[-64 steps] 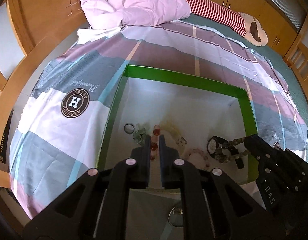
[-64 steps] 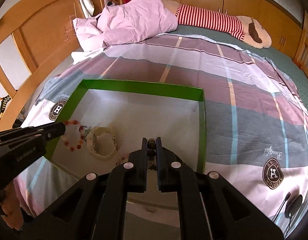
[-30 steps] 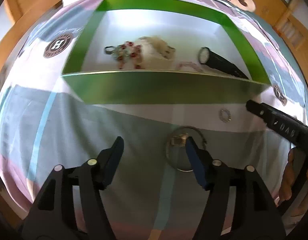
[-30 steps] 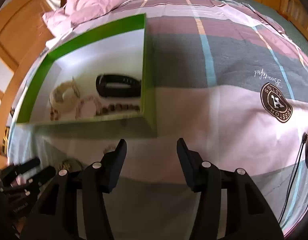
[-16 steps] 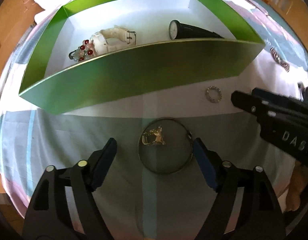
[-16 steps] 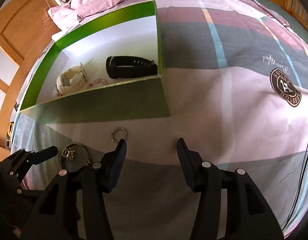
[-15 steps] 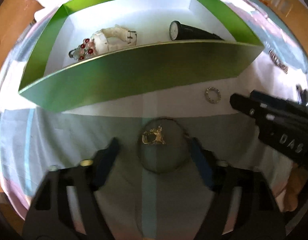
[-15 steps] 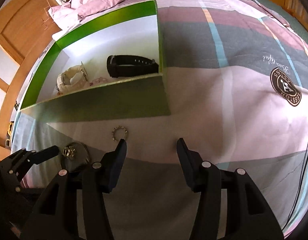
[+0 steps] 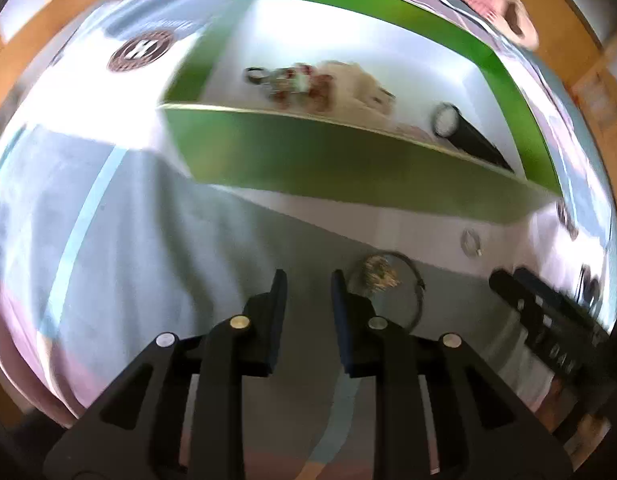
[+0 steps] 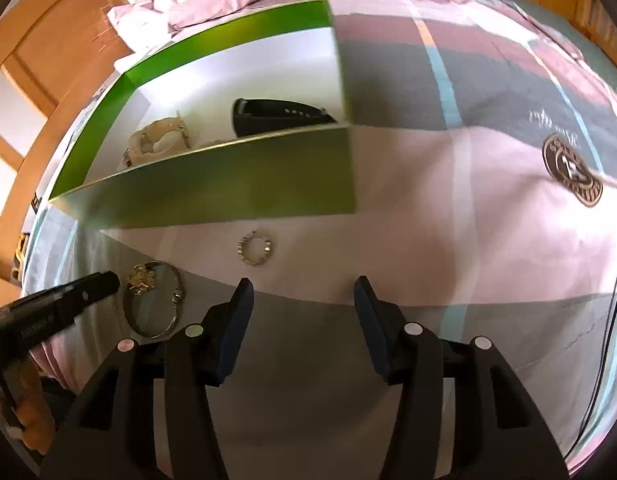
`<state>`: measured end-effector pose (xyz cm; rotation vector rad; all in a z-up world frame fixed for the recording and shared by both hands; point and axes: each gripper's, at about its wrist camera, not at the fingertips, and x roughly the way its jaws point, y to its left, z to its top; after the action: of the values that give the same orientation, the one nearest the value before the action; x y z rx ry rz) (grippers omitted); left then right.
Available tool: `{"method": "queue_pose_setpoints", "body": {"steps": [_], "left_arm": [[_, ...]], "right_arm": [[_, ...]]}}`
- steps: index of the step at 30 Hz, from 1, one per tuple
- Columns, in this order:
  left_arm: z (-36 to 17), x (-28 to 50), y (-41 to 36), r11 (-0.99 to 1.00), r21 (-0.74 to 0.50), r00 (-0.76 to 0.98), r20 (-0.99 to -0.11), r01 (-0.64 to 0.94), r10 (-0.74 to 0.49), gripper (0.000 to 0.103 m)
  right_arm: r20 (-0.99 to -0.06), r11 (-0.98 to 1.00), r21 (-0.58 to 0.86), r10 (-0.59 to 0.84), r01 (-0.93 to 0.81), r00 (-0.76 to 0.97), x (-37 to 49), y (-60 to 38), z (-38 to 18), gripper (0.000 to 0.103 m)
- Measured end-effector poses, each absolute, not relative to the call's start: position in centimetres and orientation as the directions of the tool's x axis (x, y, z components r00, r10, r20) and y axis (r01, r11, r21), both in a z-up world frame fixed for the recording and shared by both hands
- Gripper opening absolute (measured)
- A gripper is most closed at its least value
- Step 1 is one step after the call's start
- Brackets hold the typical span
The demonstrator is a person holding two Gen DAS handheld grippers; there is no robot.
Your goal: Organize jewelry
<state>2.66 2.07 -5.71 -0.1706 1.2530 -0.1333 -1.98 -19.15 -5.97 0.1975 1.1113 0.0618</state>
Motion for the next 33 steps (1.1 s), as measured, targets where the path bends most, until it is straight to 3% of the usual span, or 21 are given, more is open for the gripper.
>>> {"method": "queue_pose_setpoints", "body": {"steps": [3,5,9,14,15,16,25,30,33], "left_arm": [[-5.7,3.3,4.4,0.966,-0.241,0.316,-0.927,-0.092,-0.201,0.039],[-5.8,3.6,5.4,0.958,-0.250,0.312,-0.929,-0.139,-0.197,0.039],[-5.8,3.7,5.8,0.967,-0.212,0.314,-0.936,-0.141,-0.159,0.041],[-5.5,3.3,7.3,0.966,-0.192,0.324,-0.937,-0.171,-0.129,0.045],[-5.5,3.3,7.3,0.967,-0.192,0.319,-0.939,-0.168,-0.131,0.045],[-5.5,3.3,7.0,0.968,-0.189,0.318,-0.939,-0.164,-0.130,0.045],[-5.5,3.6,4.7,0.978,-0.186,0.316,-0.937,-0.094,-0.148,0.050],[-5.2,3.4,0.9,0.990,-0.133,0.336,-0.932,0.042,-0.139,0.062],[-5.1,3.3,-0.2,0.990,-0.116,0.344,-0.929,0.084,-0.138,0.063]], "right_arm": [[-0.870,0.978,0.203,0.202,-0.046,0.450,-1.7,-16.6,-5.4,0.053],[-0.863,0.973,0.207,0.232,-0.105,0.449,-1.5,-14.7,-5.2,0.051],[-0.868,0.959,0.194,0.266,-0.208,0.420,-0.3,-10.2,-5.3,0.037],[-0.886,0.954,0.172,0.258,-0.245,0.385,0.5,-7.5,-6.5,0.032],[-0.894,0.956,0.165,0.249,-0.243,0.372,0.8,-7.2,-7.0,0.023],[-0.897,0.956,0.167,0.249,-0.240,0.365,0.8,-7.3,-7.1,0.022],[-0.874,0.973,0.186,0.227,-0.136,0.430,0.1,-12.7,-4.5,0.022],[-0.878,0.981,0.192,0.185,-0.030,0.441,-0.5,-17.2,-4.4,0.022],[-0.882,0.982,0.190,0.170,0.000,0.440,-0.8,-18.3,-4.8,0.022]]}}
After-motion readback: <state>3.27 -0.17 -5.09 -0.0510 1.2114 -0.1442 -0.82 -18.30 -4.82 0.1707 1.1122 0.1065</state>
